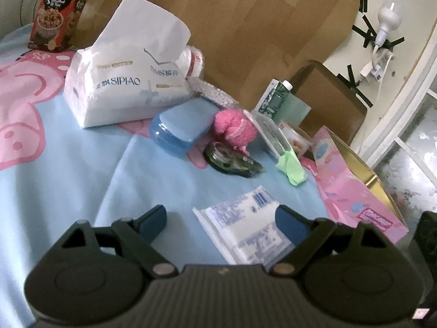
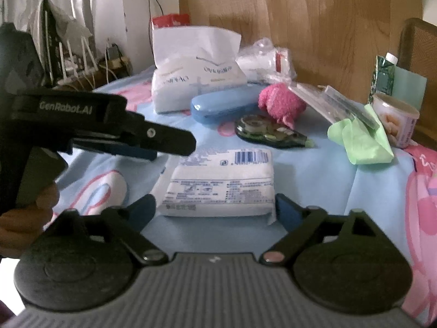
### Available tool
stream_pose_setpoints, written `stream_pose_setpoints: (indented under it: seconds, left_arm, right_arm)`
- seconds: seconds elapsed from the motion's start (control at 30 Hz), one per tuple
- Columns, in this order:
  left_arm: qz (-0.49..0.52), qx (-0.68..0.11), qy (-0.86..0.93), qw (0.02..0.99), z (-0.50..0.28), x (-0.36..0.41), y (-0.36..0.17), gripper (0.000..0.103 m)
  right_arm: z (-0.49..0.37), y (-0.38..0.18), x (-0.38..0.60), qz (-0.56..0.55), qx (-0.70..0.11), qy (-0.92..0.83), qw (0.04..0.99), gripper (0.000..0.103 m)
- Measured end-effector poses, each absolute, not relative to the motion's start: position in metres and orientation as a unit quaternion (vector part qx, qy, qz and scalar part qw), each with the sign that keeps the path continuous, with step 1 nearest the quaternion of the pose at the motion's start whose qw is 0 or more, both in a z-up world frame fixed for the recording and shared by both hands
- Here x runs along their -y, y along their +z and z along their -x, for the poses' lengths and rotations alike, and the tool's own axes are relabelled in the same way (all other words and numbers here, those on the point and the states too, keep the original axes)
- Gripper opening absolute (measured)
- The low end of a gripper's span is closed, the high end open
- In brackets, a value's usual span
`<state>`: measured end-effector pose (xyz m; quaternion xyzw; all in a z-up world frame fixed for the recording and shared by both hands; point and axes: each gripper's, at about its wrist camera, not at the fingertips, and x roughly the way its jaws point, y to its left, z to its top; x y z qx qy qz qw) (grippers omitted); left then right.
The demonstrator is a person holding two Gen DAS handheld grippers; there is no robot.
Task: Organize soft objects
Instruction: 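Grasp the white wet-wipe pack with the right gripper and lift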
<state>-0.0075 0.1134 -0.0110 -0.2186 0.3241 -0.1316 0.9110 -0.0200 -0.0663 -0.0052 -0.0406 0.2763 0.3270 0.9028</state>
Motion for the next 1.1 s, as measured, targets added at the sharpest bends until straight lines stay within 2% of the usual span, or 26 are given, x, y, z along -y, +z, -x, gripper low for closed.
stream_pose_setpoints:
  seconds: [0.03, 0.13, 0.5, 0.6, 0.67, 0.7, 0.73, 0.77, 0.83, 1.1]
  left_arm:
    - [0.219, -0.325, -0.134, 0.910, 0.008, -0.113, -0.011, 0.090]
    - [0.218, -0.329, -0.140, 0.908, 0.010, -0.110, -0.010, 0.089]
    - [0.215, -0.332, -0.141, 0.908, 0.017, -0.116, -0.005, 0.088]
    - [0.228, -0.336, -0.149, 0.902, 0.021, -0.121, -0.004, 0.081]
    - [0.228, -0.345, -0.152, 0.898, 0.021, -0.119, -0.007, 0.074]
    - [0.227, -0.353, -0.154, 0.894, 0.019, -0.115, -0.010, 0.067]
    - [0.225, -0.354, -0.154, 0.895, 0.017, -0.111, -0.012, 0.064]
    - [0.217, -0.350, -0.150, 0.899, 0.017, -0.106, -0.012, 0.064]
    - [0.191, -0.354, -0.140, 0.905, 0.014, -0.090, -0.007, 0.064]
    - [0.134, -0.299, -0.191, 0.926, -0.005, -0.041, 0.048, 0.064]
  right_arm:
    - [0.022, -0.004, 0.069, 0.035, -0.267, 0.332, 0.904, 0.092]
    - [0.021, -0.005, 0.069, 0.031, -0.273, 0.341, 0.899, 0.082]
    - [0.020, -0.006, 0.064, 0.046, -0.289, 0.342, 0.893, 0.089]
    - [0.019, -0.007, 0.064, 0.047, -0.290, 0.343, 0.892, 0.089]
    - [0.019, -0.007, 0.063, 0.048, -0.291, 0.343, 0.892, 0.089]
    - [0.019, -0.007, 0.062, 0.050, -0.291, 0.344, 0.892, 0.089]
    - [0.019, -0.007, 0.061, 0.054, -0.290, 0.345, 0.891, 0.088]
    - [0.020, -0.007, 0.059, 0.061, -0.286, 0.344, 0.892, 0.080]
    - [0.024, -0.007, 0.058, 0.074, -0.275, 0.331, 0.900, 0.072]
    - [0.032, 0.020, 0.102, 0.033, -0.194, 0.257, 0.946, 0.071]
